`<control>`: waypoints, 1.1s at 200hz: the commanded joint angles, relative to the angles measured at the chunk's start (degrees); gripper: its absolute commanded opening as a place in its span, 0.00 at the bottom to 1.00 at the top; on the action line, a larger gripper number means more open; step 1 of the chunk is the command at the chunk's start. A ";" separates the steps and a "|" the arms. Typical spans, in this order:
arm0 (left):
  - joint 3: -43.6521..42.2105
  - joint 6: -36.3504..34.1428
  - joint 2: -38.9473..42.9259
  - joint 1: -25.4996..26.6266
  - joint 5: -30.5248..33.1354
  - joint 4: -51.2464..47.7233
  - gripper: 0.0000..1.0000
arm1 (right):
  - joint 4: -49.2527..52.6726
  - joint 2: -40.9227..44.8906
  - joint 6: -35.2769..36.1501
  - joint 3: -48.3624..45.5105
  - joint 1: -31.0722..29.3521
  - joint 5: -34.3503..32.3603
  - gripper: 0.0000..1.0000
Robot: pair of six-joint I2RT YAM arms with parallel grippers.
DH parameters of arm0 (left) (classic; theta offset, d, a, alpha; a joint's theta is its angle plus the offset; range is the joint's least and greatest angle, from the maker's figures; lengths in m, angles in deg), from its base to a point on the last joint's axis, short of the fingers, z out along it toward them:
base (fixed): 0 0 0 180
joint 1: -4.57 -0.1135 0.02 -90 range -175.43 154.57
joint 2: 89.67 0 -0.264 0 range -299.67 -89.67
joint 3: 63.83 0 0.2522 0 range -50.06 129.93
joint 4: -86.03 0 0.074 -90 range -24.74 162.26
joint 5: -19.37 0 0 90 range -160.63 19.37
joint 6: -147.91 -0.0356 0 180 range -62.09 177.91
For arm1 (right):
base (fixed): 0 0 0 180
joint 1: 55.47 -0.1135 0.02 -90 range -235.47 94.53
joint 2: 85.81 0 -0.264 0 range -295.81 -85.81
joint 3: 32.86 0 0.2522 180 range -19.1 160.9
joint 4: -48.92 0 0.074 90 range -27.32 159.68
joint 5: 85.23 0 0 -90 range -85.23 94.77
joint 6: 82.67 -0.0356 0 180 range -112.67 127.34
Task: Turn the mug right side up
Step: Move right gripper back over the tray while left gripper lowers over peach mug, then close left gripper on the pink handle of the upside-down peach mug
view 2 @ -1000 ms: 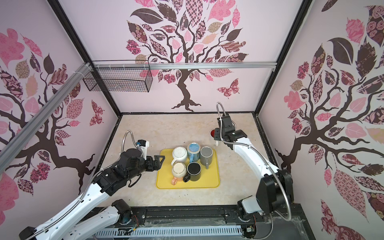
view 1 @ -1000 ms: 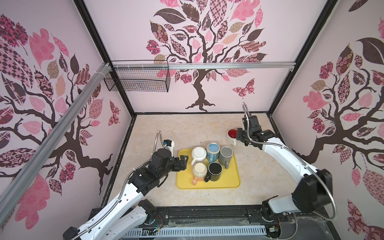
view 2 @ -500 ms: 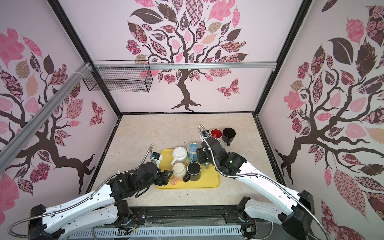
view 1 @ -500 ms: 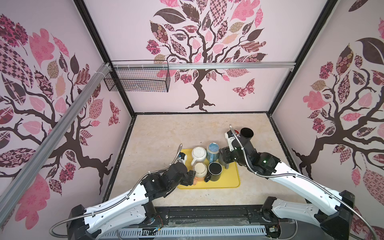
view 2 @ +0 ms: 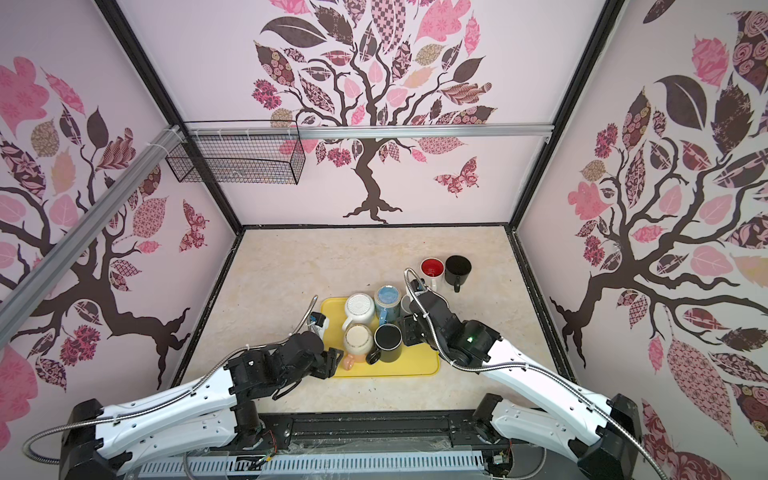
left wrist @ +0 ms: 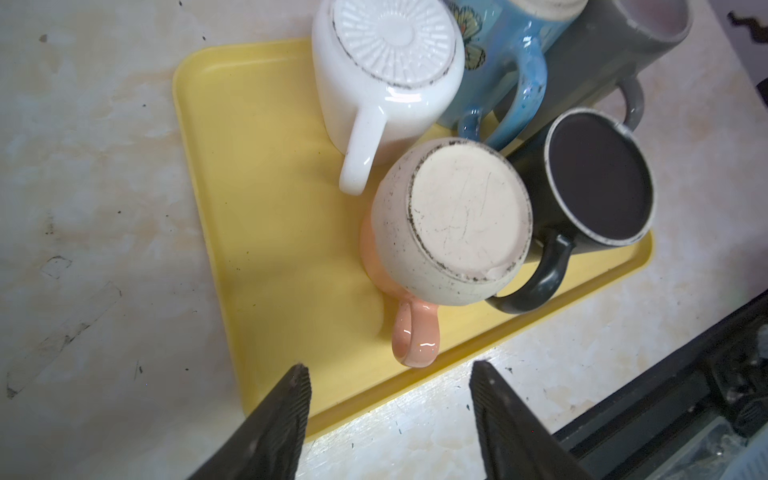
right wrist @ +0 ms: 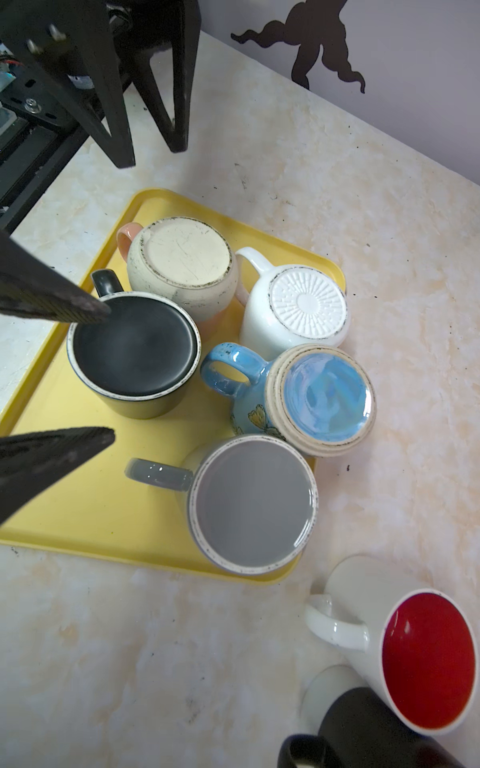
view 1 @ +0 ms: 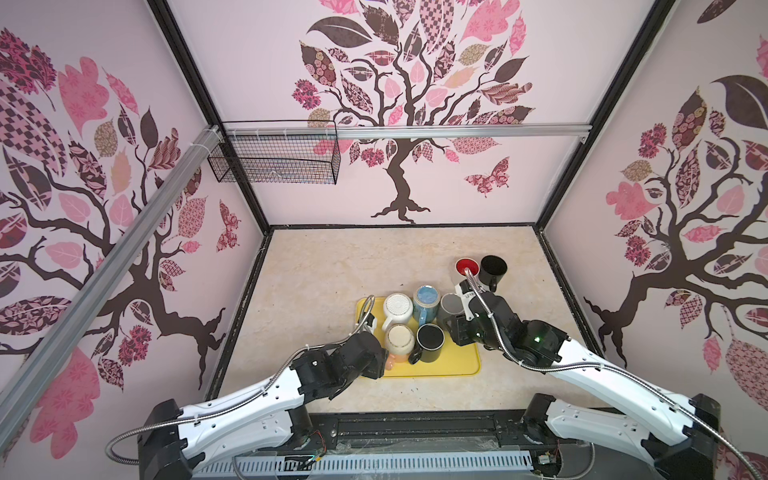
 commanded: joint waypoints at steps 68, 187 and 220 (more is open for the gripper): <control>-0.61 -2.11 -7.79 1.12 0.12 5.35 0.53 | -0.95 -1.61 3.25 2.13 -0.23 -1.67 0.46; 3.21 -3.16 -17.87 2.16 -0.53 7.38 0.51 | -1.60 1.31 2.35 -1.20 -0.26 -2.97 0.47; 3.75 -3.72 -19.31 2.12 0.03 7.92 0.51 | -2.05 1.39 2.35 -2.02 -0.28 -2.93 0.47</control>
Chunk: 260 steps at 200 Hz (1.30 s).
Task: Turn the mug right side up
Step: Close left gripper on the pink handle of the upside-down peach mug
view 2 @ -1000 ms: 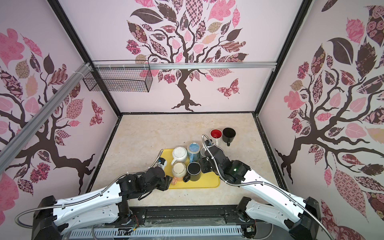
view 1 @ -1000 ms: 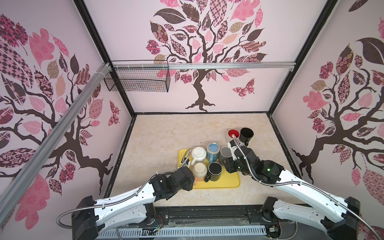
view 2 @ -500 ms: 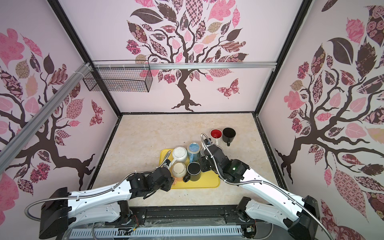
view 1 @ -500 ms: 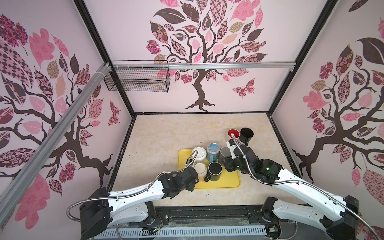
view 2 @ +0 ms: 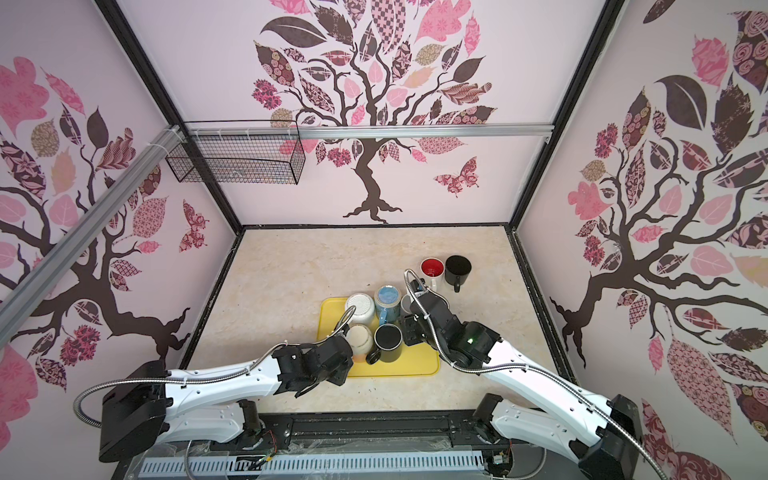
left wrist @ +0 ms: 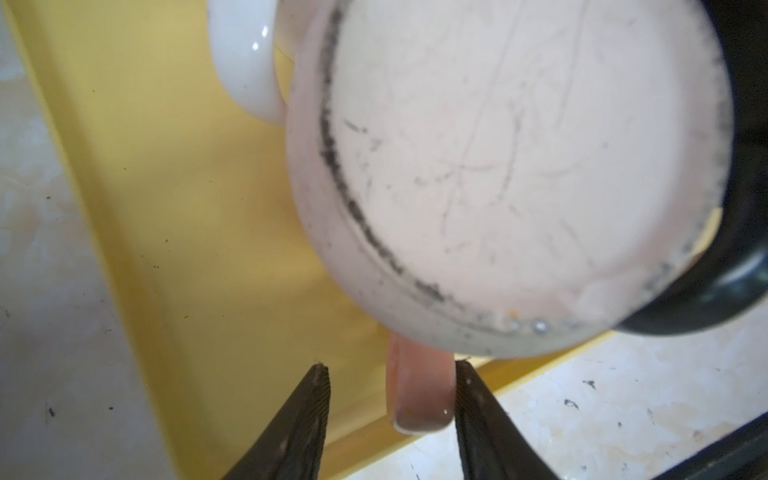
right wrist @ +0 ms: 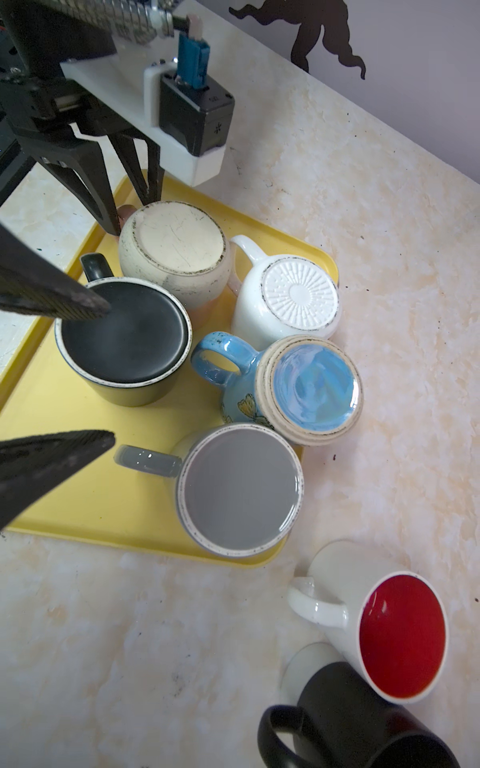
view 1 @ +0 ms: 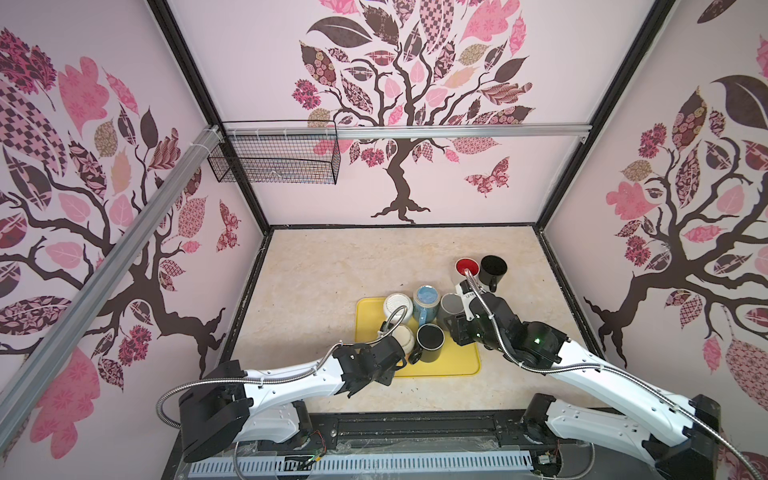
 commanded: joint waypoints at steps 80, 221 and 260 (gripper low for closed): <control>3.26 0.03 -2.91 0.20 0.85 4.28 0.50 | -2.41 1.03 -0.61 -2.49 -0.29 -0.41 0.48; 3.95 -0.72 -4.14 0.24 3.12 5.51 0.33 | -3.74 2.06 -0.82 -3.31 -0.22 -0.20 0.47; 4.13 -0.89 -4.48 0.21 3.28 5.66 0.27 | -4.10 2.09 -0.90 -3.43 -0.29 0.13 0.47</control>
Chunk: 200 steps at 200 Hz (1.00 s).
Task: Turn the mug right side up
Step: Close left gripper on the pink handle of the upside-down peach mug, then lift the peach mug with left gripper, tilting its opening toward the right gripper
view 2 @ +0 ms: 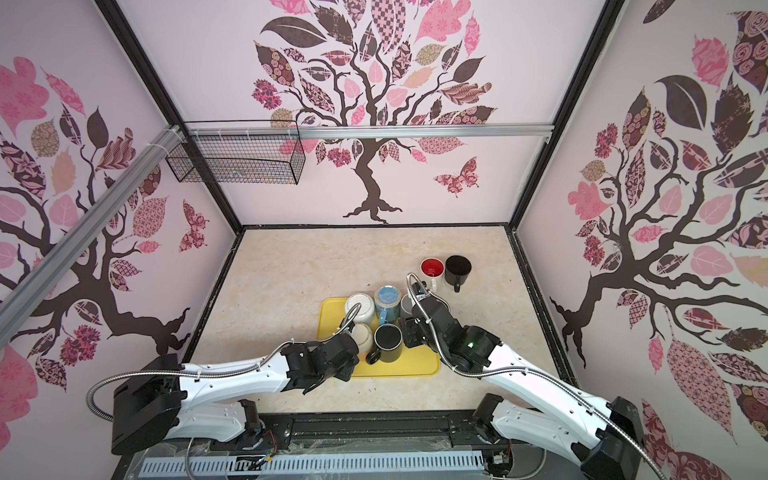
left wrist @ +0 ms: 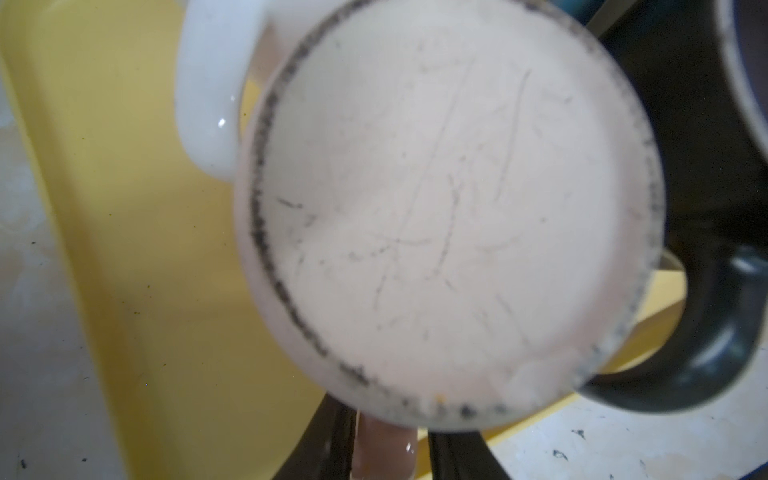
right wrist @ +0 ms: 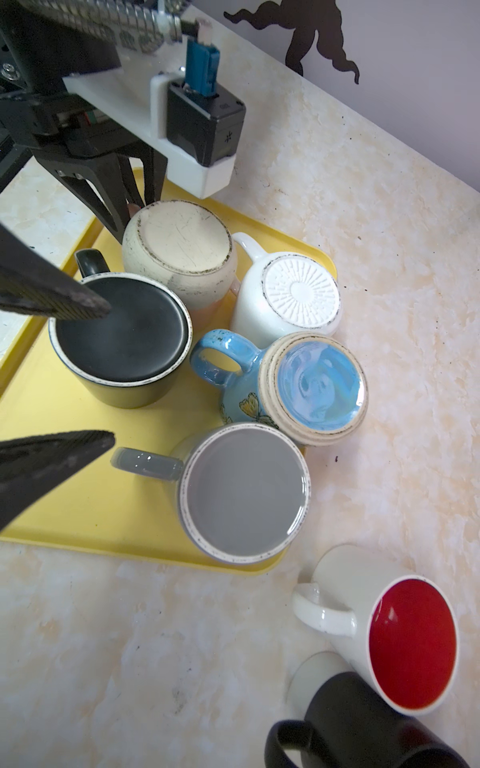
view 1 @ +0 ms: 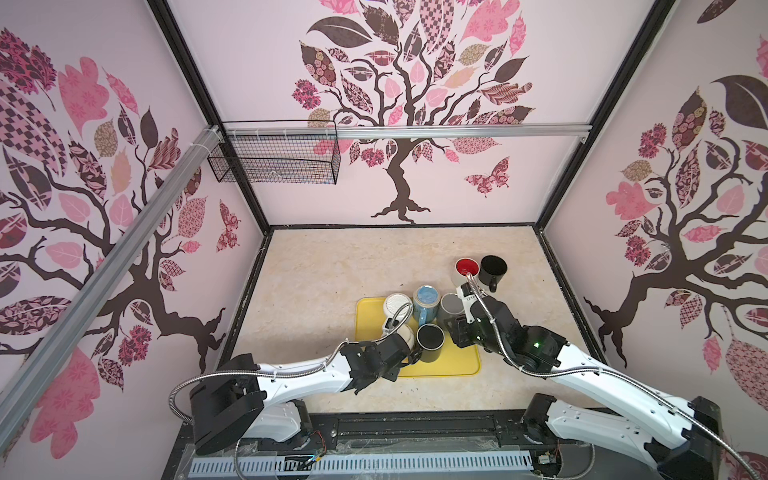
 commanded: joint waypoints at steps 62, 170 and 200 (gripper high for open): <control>2.87 -1.25 -0.55 0.20 1.60 0.76 0.00 | -1.62 1.20 -0.54 -0.72 -0.29 1.11 0.47; 2.88 -1.92 12.42 0.25 -1.67 -4.49 0.00 | -4.82 2.95 -2.17 -1.48 -0.30 5.95 0.46; 2.67 -1.12 15.50 0.25 -1.41 -5.94 0.00 | -6.03 3.24 -2.78 -2.02 -0.27 6.83 0.46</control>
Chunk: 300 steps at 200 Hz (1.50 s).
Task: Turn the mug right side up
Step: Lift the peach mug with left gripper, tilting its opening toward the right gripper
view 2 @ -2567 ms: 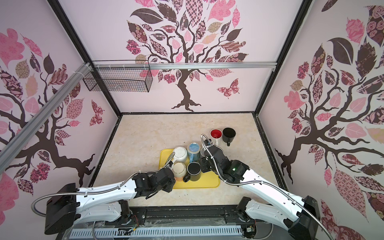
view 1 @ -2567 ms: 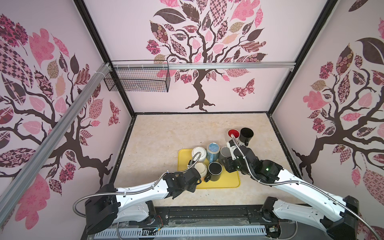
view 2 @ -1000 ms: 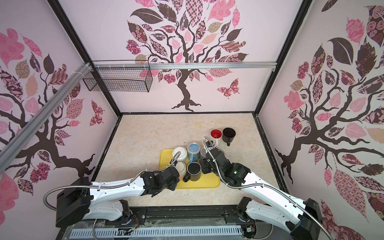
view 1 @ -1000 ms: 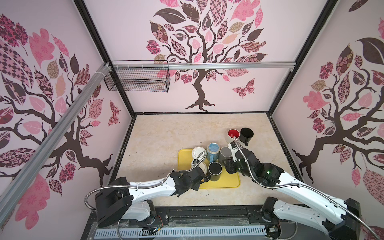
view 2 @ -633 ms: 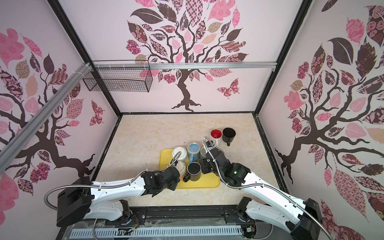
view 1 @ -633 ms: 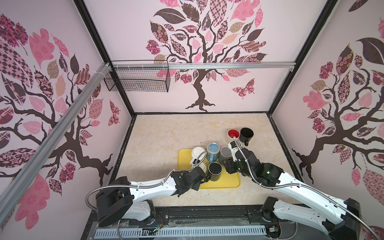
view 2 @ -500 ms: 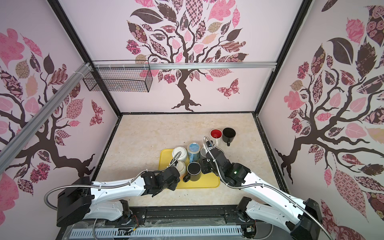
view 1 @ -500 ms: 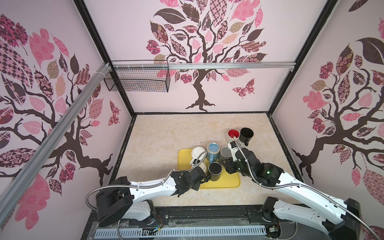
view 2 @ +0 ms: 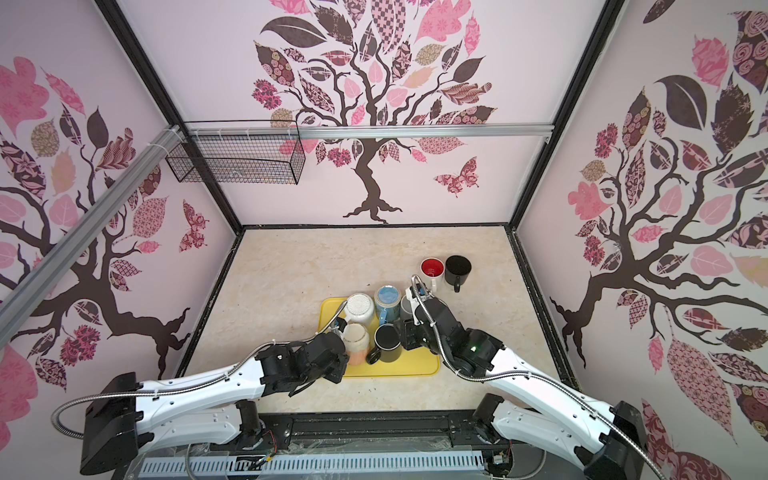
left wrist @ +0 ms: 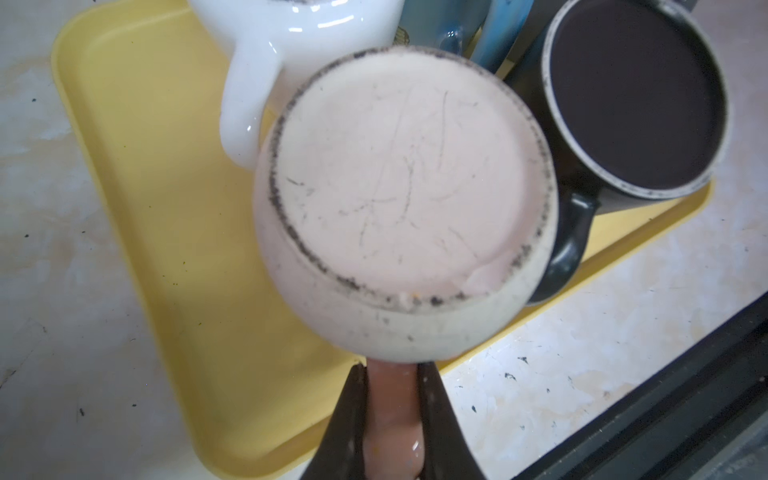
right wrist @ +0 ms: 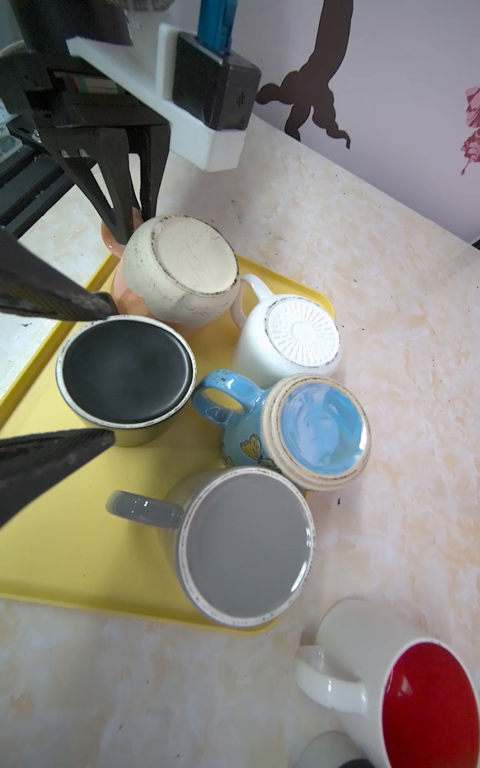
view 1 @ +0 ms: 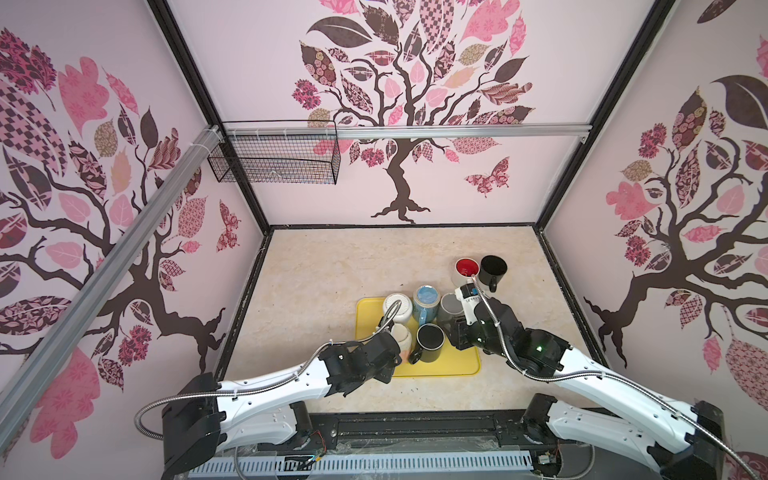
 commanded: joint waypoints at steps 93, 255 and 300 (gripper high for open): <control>-3.40 2.19 0.24 0.41 3.19 2.00 0.00 | -2.40 1.49 -0.93 -1.08 -0.24 1.30 0.46; -2.19 1.88 -10.75 0.41 4.41 3.24 0.39 | -4.31 0.61 -0.44 -3.60 -0.29 0.64 0.47; -0.81 1.31 -11.26 0.41 4.79 2.97 0.40 | -4.42 0.85 -0.24 -3.68 -0.23 0.69 0.47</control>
